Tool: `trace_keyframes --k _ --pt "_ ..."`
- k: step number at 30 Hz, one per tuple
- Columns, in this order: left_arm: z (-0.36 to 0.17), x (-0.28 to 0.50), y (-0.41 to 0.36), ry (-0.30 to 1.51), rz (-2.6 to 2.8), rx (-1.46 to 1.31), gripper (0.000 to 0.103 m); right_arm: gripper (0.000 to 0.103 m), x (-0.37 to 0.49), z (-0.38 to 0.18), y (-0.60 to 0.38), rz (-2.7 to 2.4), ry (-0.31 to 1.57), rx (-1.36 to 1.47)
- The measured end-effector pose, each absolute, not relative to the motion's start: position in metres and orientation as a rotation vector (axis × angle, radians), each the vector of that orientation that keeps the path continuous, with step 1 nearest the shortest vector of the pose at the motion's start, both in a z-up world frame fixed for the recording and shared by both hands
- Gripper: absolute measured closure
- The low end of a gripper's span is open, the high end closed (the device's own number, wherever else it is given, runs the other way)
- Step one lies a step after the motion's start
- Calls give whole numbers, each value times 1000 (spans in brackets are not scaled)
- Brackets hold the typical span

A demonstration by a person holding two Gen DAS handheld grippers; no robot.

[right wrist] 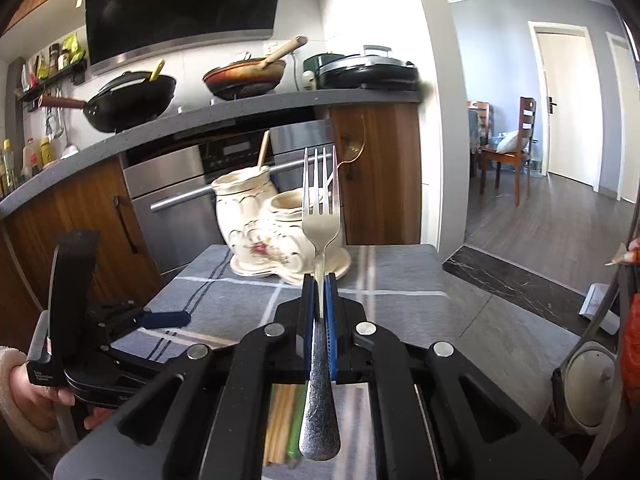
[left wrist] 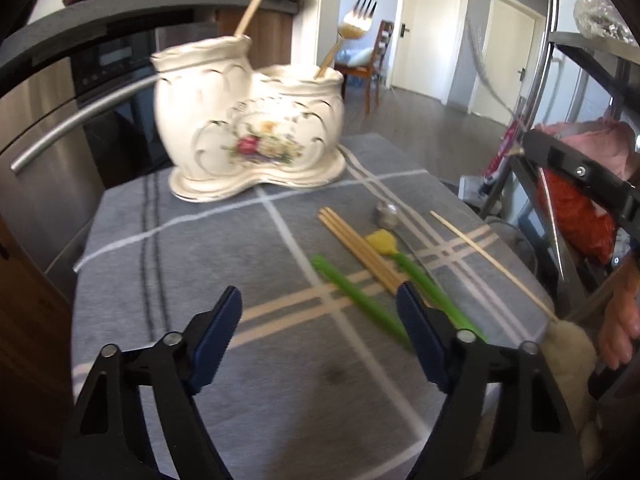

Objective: Organize utensils
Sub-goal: 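Carry the silver fork with the right tool while the left tool grasps a chopstick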

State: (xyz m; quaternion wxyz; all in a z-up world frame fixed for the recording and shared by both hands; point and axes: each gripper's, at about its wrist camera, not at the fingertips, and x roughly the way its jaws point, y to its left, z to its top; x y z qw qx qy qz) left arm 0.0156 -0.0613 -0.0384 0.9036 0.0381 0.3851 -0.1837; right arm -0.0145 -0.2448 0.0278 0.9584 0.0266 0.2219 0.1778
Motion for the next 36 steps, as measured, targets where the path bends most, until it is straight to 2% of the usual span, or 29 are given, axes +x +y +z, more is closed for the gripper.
trace_keyframes --k 4,6,8,11,13,29,36 --pt "-43 28 -84 896 -391 32 56 98 -16 26 -266 342 431 60" --pt "-47 34 -97 938 -393 25 62 98 -15 25 -275 346 428 76" --pt "-51 39 -111 961 -354 72 74 98 -17 23 -283 349 423 90" --pt "-56 47 -123 987 -307 126 82 98 -17 22 -292 354 410 107" --pt "-60 51 -127 1015 -290 138 84 98 -18 22 -298 357 401 109" --pt "-55 63 -129 1075 -209 201 85 98 -19 18 -303 407 384 161" --pt "-58 76 -150 1117 -203 339 85 98 -19 16 -302 413 394 165"
